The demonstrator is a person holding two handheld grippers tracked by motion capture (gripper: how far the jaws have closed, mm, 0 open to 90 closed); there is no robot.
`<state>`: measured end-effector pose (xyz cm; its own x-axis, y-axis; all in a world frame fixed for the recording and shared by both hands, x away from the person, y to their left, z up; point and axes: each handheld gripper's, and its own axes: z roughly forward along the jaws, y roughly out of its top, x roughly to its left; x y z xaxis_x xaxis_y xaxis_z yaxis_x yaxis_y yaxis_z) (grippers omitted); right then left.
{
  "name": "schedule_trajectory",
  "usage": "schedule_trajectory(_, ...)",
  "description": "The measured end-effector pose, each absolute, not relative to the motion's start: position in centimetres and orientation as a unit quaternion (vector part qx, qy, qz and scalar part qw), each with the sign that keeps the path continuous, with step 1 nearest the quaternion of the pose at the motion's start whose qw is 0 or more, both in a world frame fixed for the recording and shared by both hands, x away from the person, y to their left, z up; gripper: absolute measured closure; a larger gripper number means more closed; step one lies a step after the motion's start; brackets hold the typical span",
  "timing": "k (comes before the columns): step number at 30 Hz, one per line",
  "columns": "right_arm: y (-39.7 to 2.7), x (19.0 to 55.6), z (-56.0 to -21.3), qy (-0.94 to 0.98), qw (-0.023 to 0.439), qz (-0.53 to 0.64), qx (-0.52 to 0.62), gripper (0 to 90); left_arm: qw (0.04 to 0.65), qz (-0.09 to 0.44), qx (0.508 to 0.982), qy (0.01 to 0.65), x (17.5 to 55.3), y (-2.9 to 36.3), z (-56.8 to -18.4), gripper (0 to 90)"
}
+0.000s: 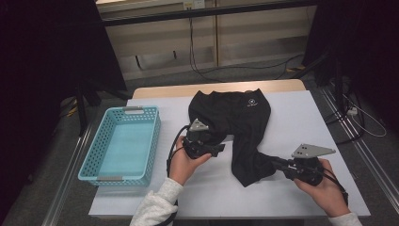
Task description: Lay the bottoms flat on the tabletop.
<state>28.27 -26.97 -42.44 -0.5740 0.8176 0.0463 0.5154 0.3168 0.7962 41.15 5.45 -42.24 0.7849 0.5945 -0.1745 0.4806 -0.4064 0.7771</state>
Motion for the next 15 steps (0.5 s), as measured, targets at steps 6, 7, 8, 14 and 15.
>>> schedule_trajectory(6,-27.5,31.5,-42.4,0.764,0.199,0.410,0.457,54.1,0.436,0.064,0.837,0.324,41.2,5.6,-42.5,24.5)
schedule_trajectory(7,-27.3,31.9,-42.7,0.767,0.197,0.404,0.459,54.2,0.438,0.064,0.836,0.324,41.2,5.6,-42.6,24.4)
schedule_trajectory(8,-27.0,32.5,-43.1,0.771,0.193,0.396,0.460,54.9,0.439,0.064,0.835,0.326,41.1,5.6,-42.6,24.4)
schedule_trajectory(14,-24.7,35.3,-45.5,0.805,0.169,0.350,0.449,60.4,0.438,0.066,0.835,0.328,41.1,5.8,-42.7,24.1)
schedule_trajectory(15,-24.4,35.5,-45.7,0.810,0.170,0.344,0.444,62.6,0.439,0.066,0.834,0.329,41.1,5.8,-42.7,24.0)
